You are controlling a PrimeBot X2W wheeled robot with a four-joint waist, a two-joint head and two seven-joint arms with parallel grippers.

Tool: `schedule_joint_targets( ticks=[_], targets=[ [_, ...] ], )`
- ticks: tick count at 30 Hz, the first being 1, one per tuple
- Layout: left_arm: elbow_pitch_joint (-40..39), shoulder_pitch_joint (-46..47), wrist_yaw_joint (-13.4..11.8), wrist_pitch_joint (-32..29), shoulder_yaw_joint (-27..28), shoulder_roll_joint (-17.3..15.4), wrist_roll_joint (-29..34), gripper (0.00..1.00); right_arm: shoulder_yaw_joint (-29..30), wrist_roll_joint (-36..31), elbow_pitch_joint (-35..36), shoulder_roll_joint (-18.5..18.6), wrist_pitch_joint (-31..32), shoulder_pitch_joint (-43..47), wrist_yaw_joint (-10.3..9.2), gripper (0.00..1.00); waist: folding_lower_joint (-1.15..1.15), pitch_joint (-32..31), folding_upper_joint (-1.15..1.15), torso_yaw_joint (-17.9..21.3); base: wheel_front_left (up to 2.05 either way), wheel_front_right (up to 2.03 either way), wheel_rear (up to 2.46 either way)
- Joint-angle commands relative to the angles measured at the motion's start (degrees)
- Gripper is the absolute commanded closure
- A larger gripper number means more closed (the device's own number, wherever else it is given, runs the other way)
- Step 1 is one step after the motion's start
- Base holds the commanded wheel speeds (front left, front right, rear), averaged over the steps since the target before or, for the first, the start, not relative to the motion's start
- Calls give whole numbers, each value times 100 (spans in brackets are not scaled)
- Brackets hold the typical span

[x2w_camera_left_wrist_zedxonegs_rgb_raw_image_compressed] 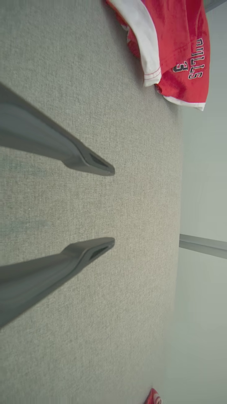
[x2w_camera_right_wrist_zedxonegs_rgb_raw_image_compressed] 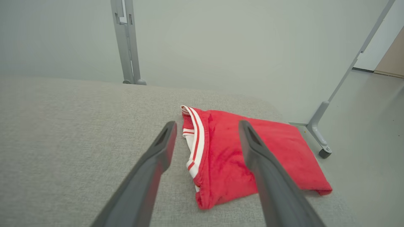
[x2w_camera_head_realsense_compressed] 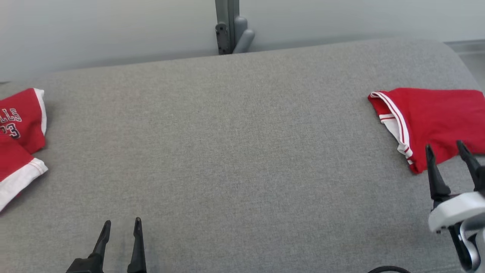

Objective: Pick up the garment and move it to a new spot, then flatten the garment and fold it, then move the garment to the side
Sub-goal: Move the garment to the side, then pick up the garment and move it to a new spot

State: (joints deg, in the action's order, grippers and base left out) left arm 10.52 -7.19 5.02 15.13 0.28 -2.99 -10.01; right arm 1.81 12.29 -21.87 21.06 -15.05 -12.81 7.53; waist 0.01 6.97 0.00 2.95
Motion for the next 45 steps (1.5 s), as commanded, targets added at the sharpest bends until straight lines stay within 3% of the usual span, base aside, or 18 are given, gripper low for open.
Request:
schedule_joint_targets(
  ticks=[1,10,17,35,41,45],
  targets=[
    [19,-119,14,0,12,0,37,0,89,-101,226,-68,-14,315,-9,0,-1,-725,0,-433,0,0,0],
    [207,-79,156,0,-7,4,-13,0,274,-489,1289,-868,-15,1757,-9,0,-1,-905,0,-670,0,0,0],
    [269,47,222,0,-30,5,-129,0,380,-700,1397,-1348,-15,2087,-9,0,-1,-905,0,-694,0,0,0],
    [267,100,252,0,-269,-103,-301,0,230,-789,1566,-1437,-15,1933,-9,0,-1,-862,0,-703,0,0,0],
    [253,103,252,0,-208,-92,-247,0,65,-707,1605,-1458,-15,1948,-9,0,-1,-941,0,-1146,0,0,0],
    [193,57,253,0,-181,-89,-233,0,-97,-683,1523,-1476,-15,1965,-9,0,-1,-1027,0,-1767,0,0,0]
  ],
)
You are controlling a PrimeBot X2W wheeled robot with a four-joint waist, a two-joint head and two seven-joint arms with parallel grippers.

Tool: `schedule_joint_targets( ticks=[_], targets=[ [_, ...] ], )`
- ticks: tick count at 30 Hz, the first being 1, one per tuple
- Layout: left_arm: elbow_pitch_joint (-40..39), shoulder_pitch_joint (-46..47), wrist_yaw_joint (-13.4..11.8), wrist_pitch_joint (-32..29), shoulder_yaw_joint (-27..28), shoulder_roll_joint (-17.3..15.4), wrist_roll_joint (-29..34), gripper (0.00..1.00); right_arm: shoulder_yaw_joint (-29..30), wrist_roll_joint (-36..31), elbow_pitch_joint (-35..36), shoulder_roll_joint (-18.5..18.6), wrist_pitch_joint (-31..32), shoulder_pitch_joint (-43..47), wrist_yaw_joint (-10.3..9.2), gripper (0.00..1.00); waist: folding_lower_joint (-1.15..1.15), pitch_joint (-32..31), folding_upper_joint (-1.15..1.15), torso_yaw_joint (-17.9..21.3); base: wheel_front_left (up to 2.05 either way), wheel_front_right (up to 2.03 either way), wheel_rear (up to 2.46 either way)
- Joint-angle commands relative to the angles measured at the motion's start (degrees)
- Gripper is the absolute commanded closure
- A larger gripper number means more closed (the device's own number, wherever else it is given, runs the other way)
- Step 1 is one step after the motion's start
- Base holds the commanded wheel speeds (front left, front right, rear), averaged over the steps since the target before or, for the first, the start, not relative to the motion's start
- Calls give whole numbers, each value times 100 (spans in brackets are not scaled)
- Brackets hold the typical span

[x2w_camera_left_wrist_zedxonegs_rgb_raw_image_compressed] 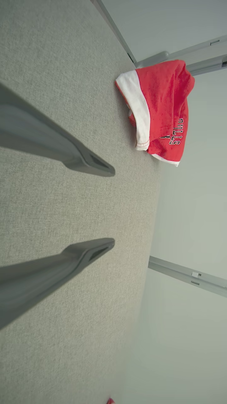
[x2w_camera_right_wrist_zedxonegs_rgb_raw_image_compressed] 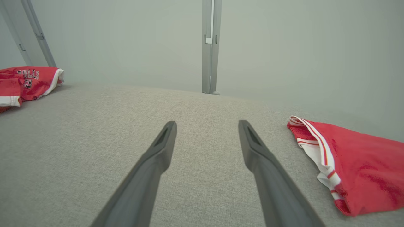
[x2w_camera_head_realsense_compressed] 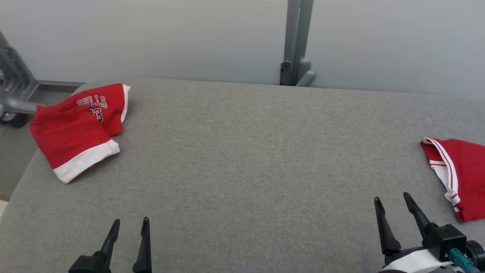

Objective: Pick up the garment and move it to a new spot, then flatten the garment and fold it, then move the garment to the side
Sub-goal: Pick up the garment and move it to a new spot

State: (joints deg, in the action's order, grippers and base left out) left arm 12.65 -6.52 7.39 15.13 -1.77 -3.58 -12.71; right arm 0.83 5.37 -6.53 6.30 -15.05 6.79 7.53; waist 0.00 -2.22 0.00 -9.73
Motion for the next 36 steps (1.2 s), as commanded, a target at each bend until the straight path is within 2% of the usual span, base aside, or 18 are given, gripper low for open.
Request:
schedule_joint_targets(
  ticks=[1,5,9,16,23,28,32,36],
  targets=[
    [-38,-46,15,0,65,-33,35,0,-66,17,-25,-11,-15,-23,-9,0,0,-133,0,-662,0,0,0],
    [-92,-225,15,0,267,-63,19,0,-339,72,-51,-58,-15,-193,-9,0,0,-203,0,-1236,0,0,0],
    [-154,-383,15,-1,502,-68,17,0,-547,133,-99,-61,-15,-297,-9,0,0,-242,0,-1641,0,0,0],
    [-381,-497,15,0,784,-17,-28,0,-683,188,-183,64,-16,-400,-9,0,0,-141,0,-1751,0,0,0],
    [-361,-188,15,0,598,-103,-218,0,-641,132,-129,98,-16,-189,-9,0,0,-1,0,-1659,0,0,0],
    [58,690,16,-2,113,-240,-914,0,-682,-23,28,417,-16,-533,-9,0,0,879,0,-1520,0,0,0],
    [685,1928,16,-150,-368,-435,-1436,0,-796,-136,207,856,-16,-1019,-9,0,0,1875,0,-1424,0,0,0],
    [1464,3143,15,-410,-537,-542,-1959,0,-824,-201,406,1234,-15,-1431,-9,0,0,2687,0,-1350,0,0,0]
  ],
)
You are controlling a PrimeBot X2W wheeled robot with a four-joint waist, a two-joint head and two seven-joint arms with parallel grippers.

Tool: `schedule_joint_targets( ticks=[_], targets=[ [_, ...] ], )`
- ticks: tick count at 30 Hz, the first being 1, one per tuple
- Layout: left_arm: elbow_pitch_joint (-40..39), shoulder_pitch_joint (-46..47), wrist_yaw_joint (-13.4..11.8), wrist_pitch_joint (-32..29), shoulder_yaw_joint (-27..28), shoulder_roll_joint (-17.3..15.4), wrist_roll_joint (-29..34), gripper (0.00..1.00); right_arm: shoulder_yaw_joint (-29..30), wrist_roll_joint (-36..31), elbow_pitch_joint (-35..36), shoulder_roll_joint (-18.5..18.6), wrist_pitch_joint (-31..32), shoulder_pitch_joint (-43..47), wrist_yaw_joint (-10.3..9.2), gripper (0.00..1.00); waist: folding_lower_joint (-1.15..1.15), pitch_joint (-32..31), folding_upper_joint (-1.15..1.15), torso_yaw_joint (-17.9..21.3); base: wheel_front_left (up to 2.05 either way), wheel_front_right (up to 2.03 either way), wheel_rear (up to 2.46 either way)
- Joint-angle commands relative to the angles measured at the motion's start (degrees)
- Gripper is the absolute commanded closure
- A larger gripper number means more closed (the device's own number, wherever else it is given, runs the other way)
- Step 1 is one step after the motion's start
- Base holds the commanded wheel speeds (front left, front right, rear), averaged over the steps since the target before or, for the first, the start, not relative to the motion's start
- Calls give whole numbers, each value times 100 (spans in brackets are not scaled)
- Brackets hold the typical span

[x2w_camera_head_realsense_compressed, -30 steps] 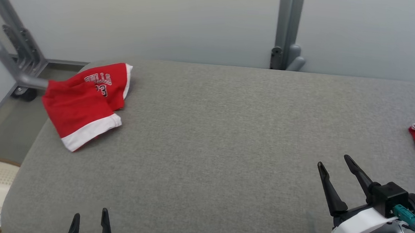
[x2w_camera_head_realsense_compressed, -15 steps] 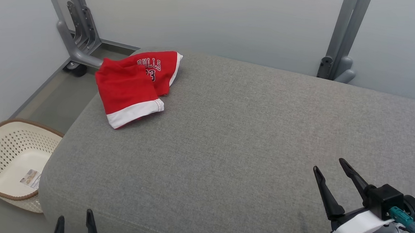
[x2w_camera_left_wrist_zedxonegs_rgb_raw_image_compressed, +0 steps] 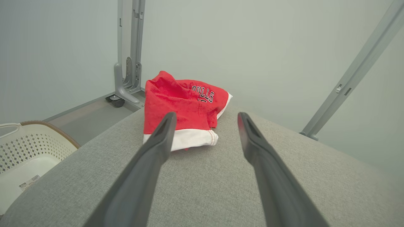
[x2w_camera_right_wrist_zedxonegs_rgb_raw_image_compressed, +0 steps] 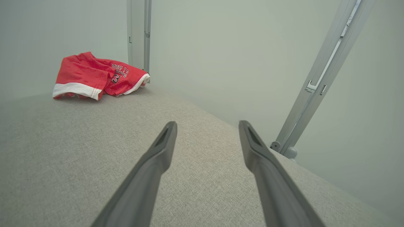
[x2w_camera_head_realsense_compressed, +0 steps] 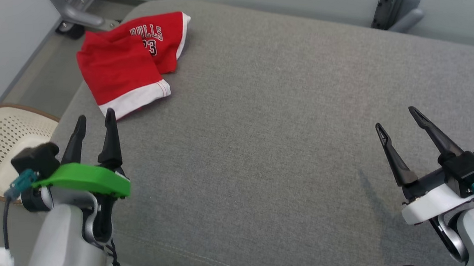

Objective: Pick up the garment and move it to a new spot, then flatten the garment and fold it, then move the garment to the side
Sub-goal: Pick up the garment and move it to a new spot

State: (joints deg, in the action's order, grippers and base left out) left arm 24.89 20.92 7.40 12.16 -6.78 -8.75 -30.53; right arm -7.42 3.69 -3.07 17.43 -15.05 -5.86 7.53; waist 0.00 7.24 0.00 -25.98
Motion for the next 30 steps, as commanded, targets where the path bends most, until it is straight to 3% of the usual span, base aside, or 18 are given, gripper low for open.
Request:
schedule_joint_targets(
  ticks=[1,6,13,20,26,27,28,29,30],
  targets=[
    [461,687,15,-203,-120,-114,-211,0,-15,-42,102,194,-11,-243,-9,0,0,1885,0,304,0,0,0],
    [1227,1659,15,-540,-236,-301,-593,0,-97,-69,376,385,88,-471,-9,0,0,2398,0,451,0,0,0],
    [2750,3074,-45,-447,321,-701,-1055,0,-311,-105,997,573,434,-542,-9,0,0,2965,0,698,0,0,0],
    [3896,3829,-14,-611,535,-1086,-1295,0,-348,-104,1635,654,763,-318,-9,0,0,3210,0,990,0,0,0],
    [4443,3937,9,-924,419,-953,-1429,3,-134,-86,1872,601,903,-44,-9,0,0,3229,0,1081,0,0,0],
    [4504,3902,12,-987,379,-922,-1445,23,-123,-76,1876,599,903,-2,-9,0,0,3204,0,1086,0,0,0],
    [4526,3860,14,-1041,325,-871,-1450,73,-109,-62,1880,585,901,23,-9,0,0,3173,0,1094,0,0,0],
    [4526,3813,15,-1089,284,-851,-1470,100,-99,-41,1881,573,894,28,-9,0,0,3140,0,1098,0,0,0],
    [4508,3764,16,-1141,237,-852,-1483,100,-93,-33,1879,553,873,16,-9,0,0,3105,0,1101,0,0,0]
  ],
)
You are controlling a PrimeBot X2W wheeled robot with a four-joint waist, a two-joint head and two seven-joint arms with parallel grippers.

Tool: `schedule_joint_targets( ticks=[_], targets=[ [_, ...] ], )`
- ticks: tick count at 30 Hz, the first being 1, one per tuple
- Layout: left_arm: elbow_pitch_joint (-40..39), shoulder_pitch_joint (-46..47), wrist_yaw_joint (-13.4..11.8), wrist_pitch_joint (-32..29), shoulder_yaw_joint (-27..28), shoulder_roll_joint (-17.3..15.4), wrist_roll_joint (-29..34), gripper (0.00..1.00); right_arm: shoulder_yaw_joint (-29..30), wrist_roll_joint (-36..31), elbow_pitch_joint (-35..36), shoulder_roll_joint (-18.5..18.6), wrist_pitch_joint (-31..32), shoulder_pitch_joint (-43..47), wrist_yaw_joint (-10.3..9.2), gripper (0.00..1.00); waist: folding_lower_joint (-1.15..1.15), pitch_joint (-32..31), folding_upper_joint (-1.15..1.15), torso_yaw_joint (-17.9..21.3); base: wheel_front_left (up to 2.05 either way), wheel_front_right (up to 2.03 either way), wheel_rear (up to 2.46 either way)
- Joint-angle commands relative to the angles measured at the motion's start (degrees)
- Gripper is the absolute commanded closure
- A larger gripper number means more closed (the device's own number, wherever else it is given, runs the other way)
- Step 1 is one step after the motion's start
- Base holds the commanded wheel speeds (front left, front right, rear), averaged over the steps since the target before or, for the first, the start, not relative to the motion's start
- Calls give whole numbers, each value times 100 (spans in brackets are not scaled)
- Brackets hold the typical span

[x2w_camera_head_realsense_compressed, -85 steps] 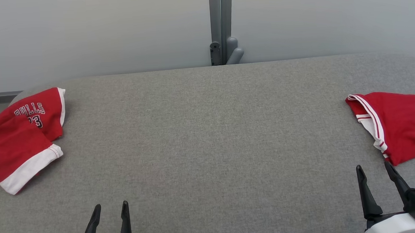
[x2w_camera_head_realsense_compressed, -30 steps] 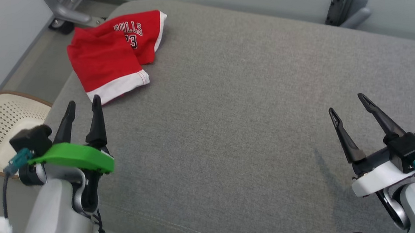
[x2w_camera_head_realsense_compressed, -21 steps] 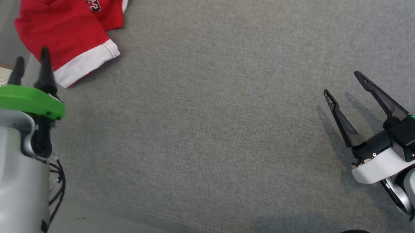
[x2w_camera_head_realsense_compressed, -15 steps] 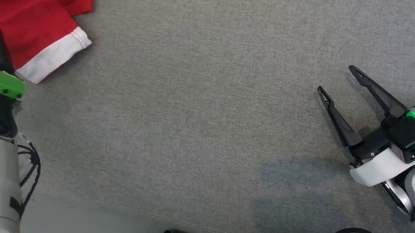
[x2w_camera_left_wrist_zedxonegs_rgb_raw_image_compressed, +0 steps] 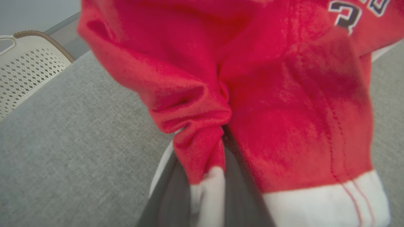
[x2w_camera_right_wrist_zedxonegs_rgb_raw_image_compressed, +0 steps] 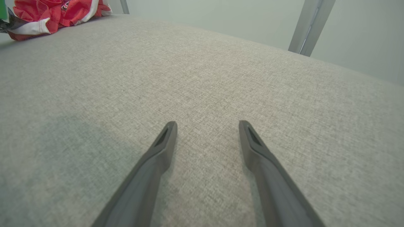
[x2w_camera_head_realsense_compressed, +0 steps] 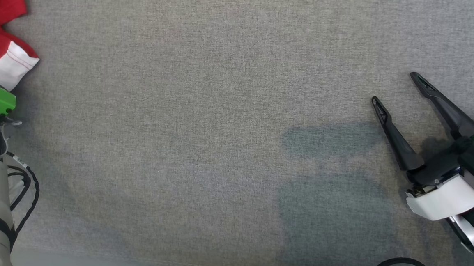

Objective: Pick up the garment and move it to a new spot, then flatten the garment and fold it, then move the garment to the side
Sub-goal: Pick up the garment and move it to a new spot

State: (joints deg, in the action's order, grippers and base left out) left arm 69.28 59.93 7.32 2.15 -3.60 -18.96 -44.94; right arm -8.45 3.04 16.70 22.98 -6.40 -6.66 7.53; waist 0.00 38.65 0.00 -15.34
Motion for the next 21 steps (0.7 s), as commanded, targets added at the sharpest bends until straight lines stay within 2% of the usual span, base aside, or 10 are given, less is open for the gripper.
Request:
schedule_joint_targets(
  ticks=[1,8,9,13,16,17,18,19,21],
  targets=[
    [11,-179,24,-184,-157,146,-21,100,15,41,-116,-28,-16,84,-9,0,0,-78,0,37,0,0,0],
    [-941,-388,22,-109,-723,-202,-216,100,-232,171,-617,-359,-405,-5,-6,0,0,-730,0,81,0,0,0],
    [-1351,-508,19,-161,-987,-432,-267,100,-305,217,-823,-504,-538,-21,-7,0,0,-963,0,116,0,0,0],
    [-2467,-833,20,-327,-1510,-553,-620,100,-410,281,-1232,-807,-747,-19,-7,0,0,-1424,0,199,0,0,0],
    [-3524,-1138,18,-553,-1822,-821,-936,100,-416,340,-1471,-1033,-842,10,-7,0,0,-1696,0,289,0,0,0],
    [-3524,-1138,18,-553,-1822,-821,-936,100,-416,340,-1471,-1033,-842,10,-7,0,0,-1696,0,289,0,0,0],
    [-3864,-1260,14,-615,-1905,-859,-1036,100,-407,353,-1539,-1104,-851,4,-7,0,0,-1767,0,325,0,0,0],
    [-4551,-1521,15,-704,-2025,-860,-1201,100,-373,387,-1647,-1237,-877,13,-7,0,0,-1914,0,416,0,0,0],
    [-5138,-1797,9,-801,-2088,-867,-1330,100,-338,403,-1689,-1365,-881,49,-7,0,0,-2076,0,518,0,0,0]
  ],
)
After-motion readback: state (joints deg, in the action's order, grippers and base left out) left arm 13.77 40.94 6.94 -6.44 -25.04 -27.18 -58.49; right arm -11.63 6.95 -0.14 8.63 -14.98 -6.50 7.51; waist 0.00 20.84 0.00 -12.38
